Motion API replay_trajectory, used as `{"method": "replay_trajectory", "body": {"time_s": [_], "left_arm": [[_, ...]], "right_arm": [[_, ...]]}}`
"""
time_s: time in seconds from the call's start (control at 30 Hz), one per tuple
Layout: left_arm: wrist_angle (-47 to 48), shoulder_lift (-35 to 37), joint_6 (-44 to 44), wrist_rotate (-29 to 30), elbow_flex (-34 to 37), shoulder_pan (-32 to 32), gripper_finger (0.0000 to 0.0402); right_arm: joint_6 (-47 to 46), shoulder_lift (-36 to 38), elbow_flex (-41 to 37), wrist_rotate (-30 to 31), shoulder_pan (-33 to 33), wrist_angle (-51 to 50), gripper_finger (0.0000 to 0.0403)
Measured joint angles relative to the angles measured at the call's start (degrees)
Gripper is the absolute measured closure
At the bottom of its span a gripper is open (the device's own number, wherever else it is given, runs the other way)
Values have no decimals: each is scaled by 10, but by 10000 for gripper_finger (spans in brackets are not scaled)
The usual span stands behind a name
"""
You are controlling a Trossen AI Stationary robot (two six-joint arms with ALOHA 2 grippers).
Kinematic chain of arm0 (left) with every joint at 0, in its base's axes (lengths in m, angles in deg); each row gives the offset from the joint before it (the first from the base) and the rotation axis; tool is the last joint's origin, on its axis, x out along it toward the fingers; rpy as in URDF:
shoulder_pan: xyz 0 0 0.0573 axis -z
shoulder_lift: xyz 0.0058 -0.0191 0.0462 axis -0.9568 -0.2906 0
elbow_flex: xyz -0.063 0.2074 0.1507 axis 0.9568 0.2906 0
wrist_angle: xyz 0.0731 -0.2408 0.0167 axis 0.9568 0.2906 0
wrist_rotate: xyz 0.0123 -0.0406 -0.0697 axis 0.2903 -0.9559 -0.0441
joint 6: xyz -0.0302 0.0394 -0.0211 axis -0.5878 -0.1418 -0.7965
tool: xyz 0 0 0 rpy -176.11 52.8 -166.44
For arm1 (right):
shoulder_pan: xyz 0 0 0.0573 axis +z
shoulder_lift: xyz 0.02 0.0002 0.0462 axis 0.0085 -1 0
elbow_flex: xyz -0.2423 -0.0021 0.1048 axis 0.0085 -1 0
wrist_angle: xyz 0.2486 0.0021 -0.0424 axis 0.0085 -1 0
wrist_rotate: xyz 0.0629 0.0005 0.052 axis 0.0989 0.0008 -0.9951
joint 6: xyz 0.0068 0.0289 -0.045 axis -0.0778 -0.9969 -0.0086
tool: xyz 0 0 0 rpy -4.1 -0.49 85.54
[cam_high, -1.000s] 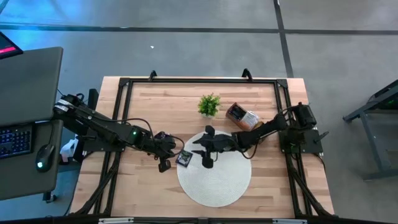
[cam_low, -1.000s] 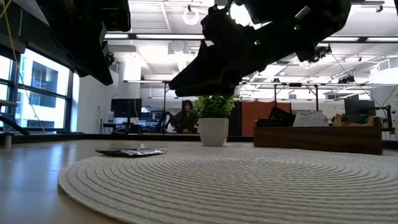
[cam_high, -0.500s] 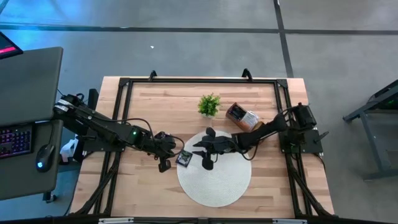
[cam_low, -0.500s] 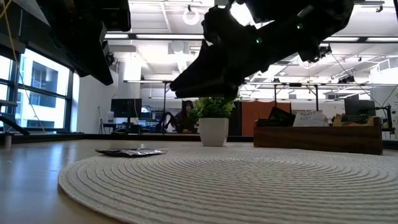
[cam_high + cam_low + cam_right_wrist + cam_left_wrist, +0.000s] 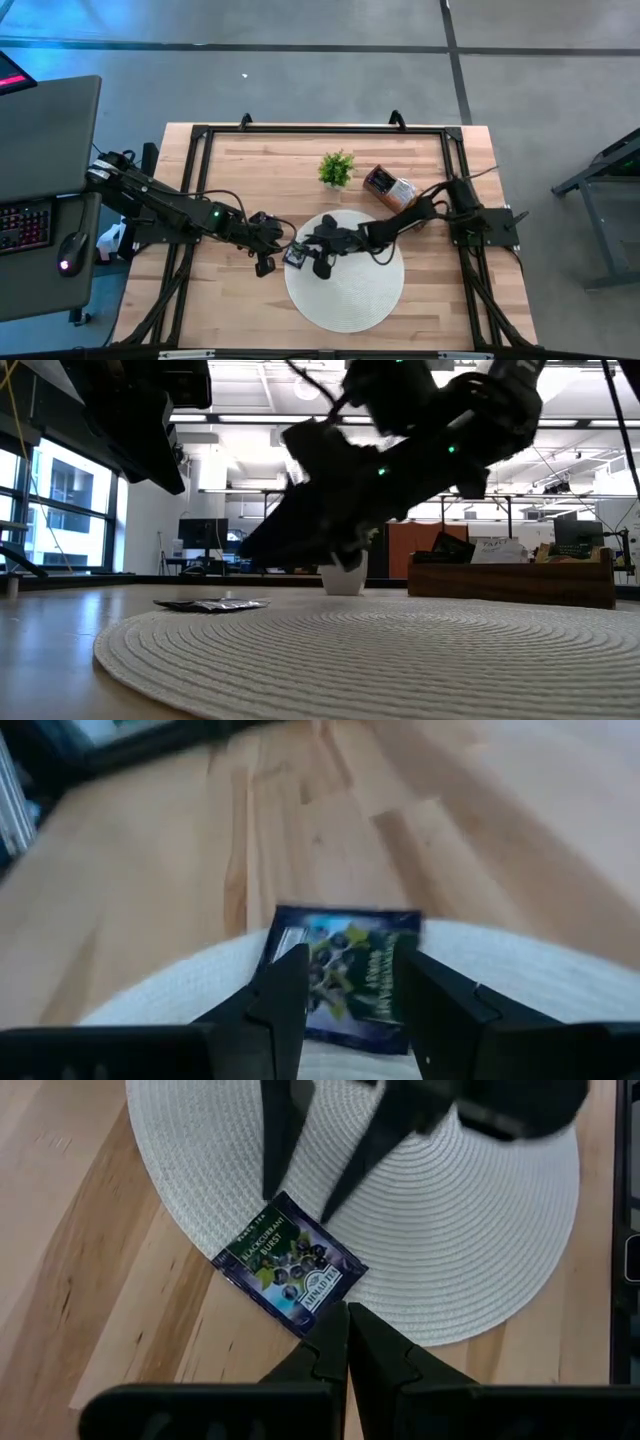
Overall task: Pick & Place Tea
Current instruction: Put the black tea bag into the left section of the wooden organizer
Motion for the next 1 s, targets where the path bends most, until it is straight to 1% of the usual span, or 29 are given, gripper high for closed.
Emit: {"method": "replay_trajectory", "body": {"time_s": [0.13,0.27,0.37,0.6,0.8,0.87,0.93,1.0], "left_arm": [[-1,0,0,0,0,0,397],[-3,0,-1,0,0,0,397],[-7,0,-2,0,0,0,397],[-22,0,-2,2,0,0,397],[-23,0,-34,12,0,0,397],[-23,0,-34,15,0,0,397],[-23,0,-34,15,0,0,397],[-24,0,-34,15,0,0,397]], "right_arm": [[20,-32,47,13,1,-83,261],[23,-36,71,41,1,-143,261],[35,-36,74,51,1,-147,261],[46,-27,73,49,1,-154,261],[60,-9,73,71,1,-158,261],[38,-11,73,65,-3,-175,261],[3,-16,73,42,-10,-187,261],[-12,-18,70,26,-14,-194,261]]}}
